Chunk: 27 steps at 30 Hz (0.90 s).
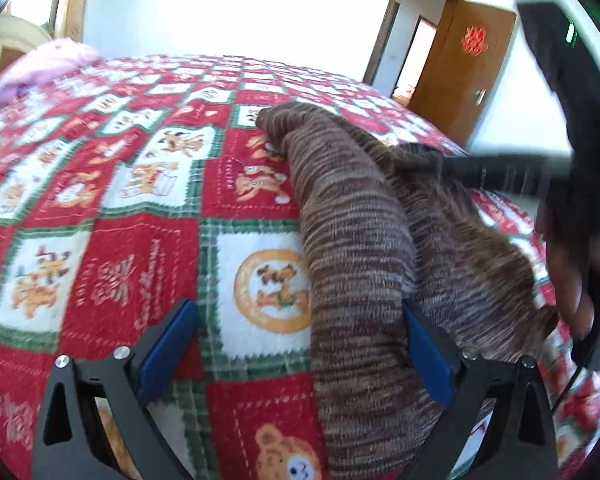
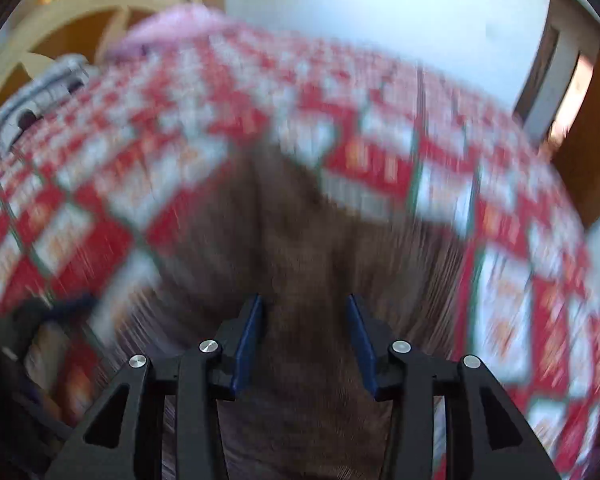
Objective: Fold small clothes
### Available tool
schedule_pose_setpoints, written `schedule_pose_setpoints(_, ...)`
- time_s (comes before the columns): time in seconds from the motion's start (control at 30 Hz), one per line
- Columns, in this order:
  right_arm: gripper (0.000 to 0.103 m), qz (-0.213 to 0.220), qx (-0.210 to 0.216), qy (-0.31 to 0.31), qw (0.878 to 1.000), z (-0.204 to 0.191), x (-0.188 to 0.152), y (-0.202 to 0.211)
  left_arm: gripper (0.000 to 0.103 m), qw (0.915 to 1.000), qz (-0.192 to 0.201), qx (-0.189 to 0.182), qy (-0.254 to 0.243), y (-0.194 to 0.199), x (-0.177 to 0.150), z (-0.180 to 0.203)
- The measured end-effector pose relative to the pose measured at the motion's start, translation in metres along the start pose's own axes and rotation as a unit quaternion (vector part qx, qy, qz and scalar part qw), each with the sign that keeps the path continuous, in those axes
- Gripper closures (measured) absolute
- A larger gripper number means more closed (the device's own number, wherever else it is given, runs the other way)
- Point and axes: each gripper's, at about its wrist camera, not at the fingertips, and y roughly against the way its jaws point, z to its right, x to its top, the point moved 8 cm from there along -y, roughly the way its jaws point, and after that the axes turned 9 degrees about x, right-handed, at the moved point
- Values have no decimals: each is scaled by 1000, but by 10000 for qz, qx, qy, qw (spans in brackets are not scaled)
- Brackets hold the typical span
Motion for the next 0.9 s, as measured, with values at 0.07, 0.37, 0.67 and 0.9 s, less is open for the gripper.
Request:
schedule_pose_setpoints(0.07, 58, 348, 334, -219, 9986, 8, -9, 6, 1, 10000, -9, 12, -11, 4, -4, 0)
schedule_pose_setpoints(0.37, 58, 1141, 800, -1026, 9849, 57, 21, 34, 2, 9986, 493, 144, -136, 13, 51, 6)
schedule_pose_setpoints(0.67, 51, 829, 287, -1877, 9783, 144, 6, -7, 0, 9983, -241, 521, 35, -43, 46, -13)
schedule_pose_setpoints(0.9, 51, 1236, 431, -2150, 9678, 149, -5, 21, 0, 9987, -205, 321, 334, -31, 37, -16)
